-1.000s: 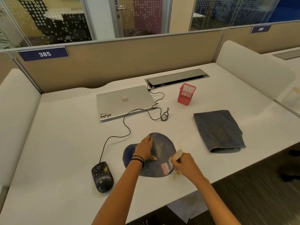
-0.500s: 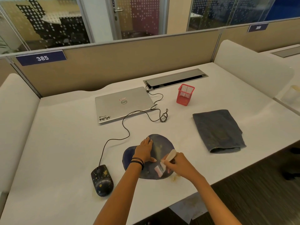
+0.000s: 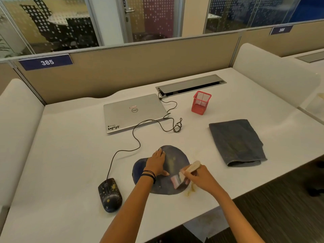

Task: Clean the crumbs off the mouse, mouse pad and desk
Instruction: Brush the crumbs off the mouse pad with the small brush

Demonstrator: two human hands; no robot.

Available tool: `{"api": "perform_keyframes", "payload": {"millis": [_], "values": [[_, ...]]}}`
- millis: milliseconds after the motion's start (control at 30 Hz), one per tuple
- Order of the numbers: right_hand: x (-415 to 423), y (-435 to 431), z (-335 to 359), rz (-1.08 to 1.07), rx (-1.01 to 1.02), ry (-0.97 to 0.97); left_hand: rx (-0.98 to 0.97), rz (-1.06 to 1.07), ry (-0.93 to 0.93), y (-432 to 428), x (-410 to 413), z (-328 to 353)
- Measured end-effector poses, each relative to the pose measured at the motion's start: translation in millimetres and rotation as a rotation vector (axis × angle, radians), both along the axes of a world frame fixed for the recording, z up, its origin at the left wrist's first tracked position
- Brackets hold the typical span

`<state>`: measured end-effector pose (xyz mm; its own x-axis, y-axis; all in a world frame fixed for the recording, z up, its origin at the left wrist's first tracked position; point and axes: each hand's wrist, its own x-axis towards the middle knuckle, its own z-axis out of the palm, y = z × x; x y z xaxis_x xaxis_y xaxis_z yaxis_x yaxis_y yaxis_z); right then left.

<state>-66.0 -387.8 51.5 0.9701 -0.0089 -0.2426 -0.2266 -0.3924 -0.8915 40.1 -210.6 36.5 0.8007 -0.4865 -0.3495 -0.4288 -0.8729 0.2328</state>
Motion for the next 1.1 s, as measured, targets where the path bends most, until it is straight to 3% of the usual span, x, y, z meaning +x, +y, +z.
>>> {"api": "perform_keyframes", "payload": {"millis": [100,267,367,500,600,867,967,1100], "values": [[1.7,1.9,-11.3,0.013,-0.009,0.016,0.009,-0.004,0.005,-0.6,1.2,1.1],[11.6,-27.4,-13.8,-0.176,-0.227,-0.078,0.011,0.0,0.01,-1.9,0.5,2.0],[15.2,-36.2,-6.7,-0.29,-0.205,-0.147,0.009,0.003,0.003,-2.0,-0.5,2.1],[13.6,-21.4,-1.3,-0.116,-0.034,-0.09,0.01,0.001,0.01,-1.1,0.4,1.1],[12.9,-11.1,-10.4,-0.012,-0.047,-0.02,0.015,-0.003,0.005,-0.7,0.6,1.6],[21.1,-33.8,-15.0,-0.359,-0.298,-0.203,0.0,0.007,0.015,-0.1,-1.6,1.6],[26.3,-35.2,-7.8,-0.335,-0.18,-0.285,0.007,0.008,0.015,-0.5,-1.4,1.9],[32.3,-18.7,-7.1,-0.136,0.043,-0.226,0.038,0.004,0.006,-1.6,-1.2,3.4]]}}
